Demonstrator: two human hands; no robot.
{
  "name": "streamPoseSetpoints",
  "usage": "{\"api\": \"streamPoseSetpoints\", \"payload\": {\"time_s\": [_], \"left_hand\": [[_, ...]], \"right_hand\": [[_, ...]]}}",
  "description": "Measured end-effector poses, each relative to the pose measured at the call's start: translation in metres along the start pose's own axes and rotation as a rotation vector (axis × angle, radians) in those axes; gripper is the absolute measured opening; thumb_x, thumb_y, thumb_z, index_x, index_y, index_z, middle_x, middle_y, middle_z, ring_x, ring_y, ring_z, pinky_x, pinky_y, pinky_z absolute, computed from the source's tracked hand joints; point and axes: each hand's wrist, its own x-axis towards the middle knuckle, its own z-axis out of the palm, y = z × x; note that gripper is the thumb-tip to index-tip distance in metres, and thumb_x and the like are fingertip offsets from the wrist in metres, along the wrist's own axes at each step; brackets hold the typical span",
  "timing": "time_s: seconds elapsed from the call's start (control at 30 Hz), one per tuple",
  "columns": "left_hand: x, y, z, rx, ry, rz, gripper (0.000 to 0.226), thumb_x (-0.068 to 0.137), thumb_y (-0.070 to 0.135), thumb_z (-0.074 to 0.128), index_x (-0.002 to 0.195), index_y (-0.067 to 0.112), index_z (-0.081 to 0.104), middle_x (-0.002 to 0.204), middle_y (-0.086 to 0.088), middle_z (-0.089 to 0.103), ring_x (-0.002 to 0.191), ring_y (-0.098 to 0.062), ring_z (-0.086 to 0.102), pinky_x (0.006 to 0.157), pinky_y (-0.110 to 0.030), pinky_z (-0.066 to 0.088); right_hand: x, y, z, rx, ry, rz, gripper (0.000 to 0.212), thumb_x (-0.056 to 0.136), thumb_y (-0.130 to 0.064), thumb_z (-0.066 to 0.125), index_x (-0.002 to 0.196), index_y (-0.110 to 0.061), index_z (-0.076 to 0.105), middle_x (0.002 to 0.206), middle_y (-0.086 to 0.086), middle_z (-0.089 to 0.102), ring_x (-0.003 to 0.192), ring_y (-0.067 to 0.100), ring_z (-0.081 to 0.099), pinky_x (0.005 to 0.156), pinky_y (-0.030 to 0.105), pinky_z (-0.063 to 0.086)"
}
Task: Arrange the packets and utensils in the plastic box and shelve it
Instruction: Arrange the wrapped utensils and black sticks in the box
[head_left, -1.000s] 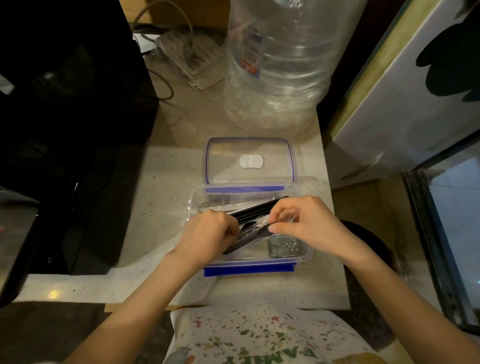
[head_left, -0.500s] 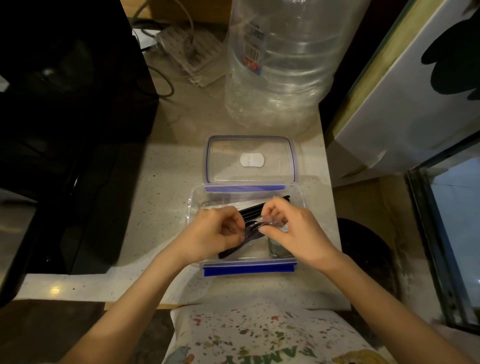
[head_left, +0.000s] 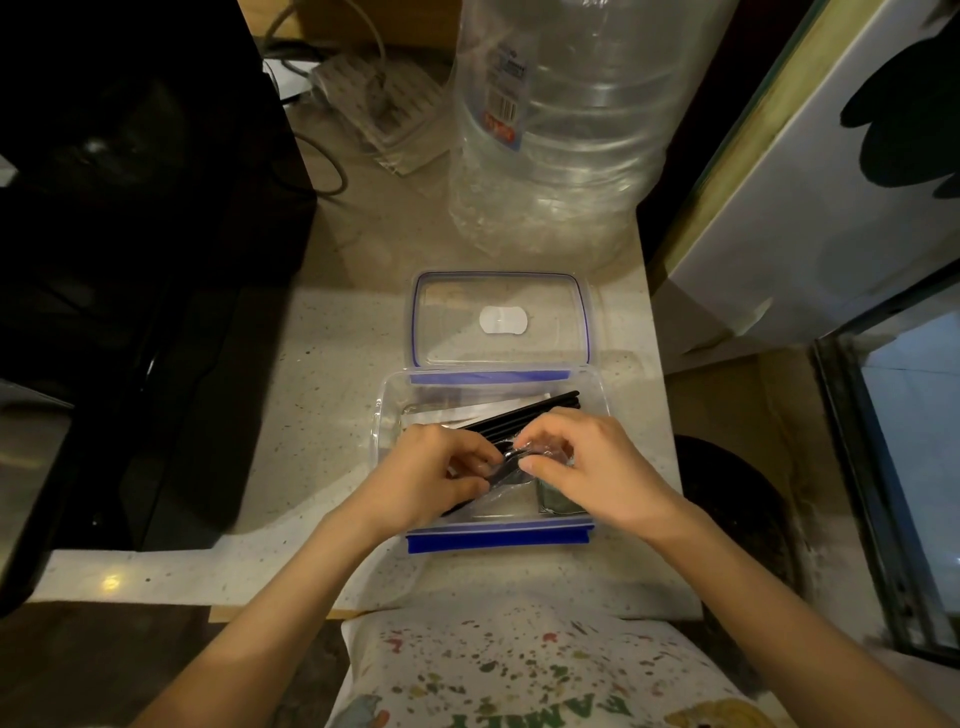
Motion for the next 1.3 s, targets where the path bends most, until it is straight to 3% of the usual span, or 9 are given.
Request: {"api": "streamPoseSetpoints", "payload": {"time_s": [0.13, 0.3, 0.4, 0.47, 0.67, 0.87, 1.07, 1.2, 1.3], "left_hand": [[0.001, -0.002, 0.001, 0.013, -0.003, 0.031, 0.024, 0.086, 0.014, 0.061, 0.109, 0.018, 0.065, 0.104, 0.003, 0.070, 0.079, 0.008, 0.057, 0.071, 0.001, 0.046], [0.004, -0.006, 0.001, 0.285, 0.193, -0.009, 0.020, 0.090, 0.013, 0.053, 0.101, 0.012, 0.069, 0.097, -0.006, 0.069, 0.084, -0.017, 0.064, 0.079, -0.028, 0.054], [0.007, -0.008, 0.005, 0.460, 0.177, -0.082, 0.018, 0.089, 0.014, 0.053, 0.099, 0.011, 0.067, 0.097, -0.009, 0.067, 0.085, -0.023, 0.063, 0.077, -0.035, 0.056], [0.008, -0.007, 0.007, 0.498, 0.143, -0.125, 0.015, 0.088, 0.012, 0.053, 0.095, 0.009, 0.066, 0.095, -0.010, 0.067, 0.082, -0.025, 0.063, 0.074, -0.036, 0.056], [0.011, -0.011, 0.010, 0.510, 0.125, -0.165, 0.015, 0.089, 0.007, 0.049, 0.091, 0.007, 0.064, 0.093, -0.012, 0.067, 0.080, -0.028, 0.063, 0.069, -0.036, 0.055], [0.007, -0.007, 0.014, 0.483, 0.161, -0.151, 0.026, 0.094, 0.021, 0.044, 0.088, 0.006, 0.065, 0.092, -0.011, 0.068, 0.080, -0.025, 0.063, 0.066, -0.031, 0.049], [0.004, -0.005, 0.014, 0.374, 0.166, -0.137, 0.036, 0.091, 0.039, 0.049, 0.083, 0.010, 0.068, 0.079, -0.005, 0.068, 0.065, -0.014, 0.060, 0.062, -0.027, 0.052], [0.004, -0.005, 0.015, 0.415, 0.124, -0.150, 0.022, 0.089, 0.026, 0.053, 0.089, 0.009, 0.068, 0.091, -0.007, 0.067, 0.078, -0.021, 0.062, 0.070, -0.032, 0.054], [0.003, -0.004, 0.014, 0.419, 0.116, -0.136, 0.017, 0.086, 0.022, 0.056, 0.092, 0.011, 0.067, 0.094, -0.006, 0.067, 0.081, -0.019, 0.061, 0.071, -0.030, 0.053]], "right_hand": [[-0.004, 0.001, -0.004, -0.171, -0.105, -0.040, 0.017, 0.089, -0.022, 0.059, 0.104, -0.019, 0.067, 0.096, -0.004, 0.065, 0.087, 0.006, 0.058, 0.076, 0.017, 0.047], [-0.003, 0.001, -0.006, -0.287, -0.131, -0.085, 0.017, 0.089, -0.027, 0.059, 0.102, -0.021, 0.068, 0.094, -0.007, 0.065, 0.088, 0.004, 0.047, 0.068, 0.012, 0.034], [0.005, -0.002, -0.005, -0.311, -0.120, -0.129, 0.019, 0.088, -0.028, 0.060, 0.102, -0.020, 0.069, 0.103, -0.008, 0.063, 0.102, 0.008, 0.046, 0.081, 0.022, 0.042], [0.012, -0.004, -0.002, -0.357, -0.129, -0.161, 0.020, 0.087, -0.028, 0.060, 0.102, -0.019, 0.069, 0.110, -0.006, 0.065, 0.108, 0.012, 0.046, 0.089, 0.029, 0.044], [0.022, -0.005, 0.012, -0.571, -0.101, -0.280, 0.020, 0.089, -0.017, 0.056, 0.104, -0.012, 0.068, 0.105, 0.004, 0.065, 0.102, 0.020, 0.052, 0.086, 0.034, 0.045], [0.024, -0.002, 0.021, -0.661, -0.042, -0.284, 0.015, 0.062, -0.007, 0.080, 0.072, -0.013, 0.071, 0.069, 0.002, 0.067, 0.071, 0.020, 0.061, 0.060, 0.033, 0.052], [0.021, -0.003, 0.020, -0.691, -0.041, -0.250, 0.015, 0.075, -0.008, 0.069, 0.090, -0.011, 0.069, 0.088, 0.005, 0.070, 0.087, 0.024, 0.062, 0.071, 0.034, 0.048], [0.024, -0.003, 0.022, -0.707, -0.056, -0.226, 0.013, 0.075, -0.007, 0.068, 0.089, -0.009, 0.069, 0.088, 0.006, 0.069, 0.087, 0.025, 0.061, 0.071, 0.034, 0.047], [0.025, -0.004, 0.022, -0.704, -0.036, -0.198, 0.017, 0.061, -0.005, 0.078, 0.073, -0.011, 0.068, 0.073, 0.003, 0.067, 0.073, 0.021, 0.061, 0.060, 0.031, 0.047]]}}
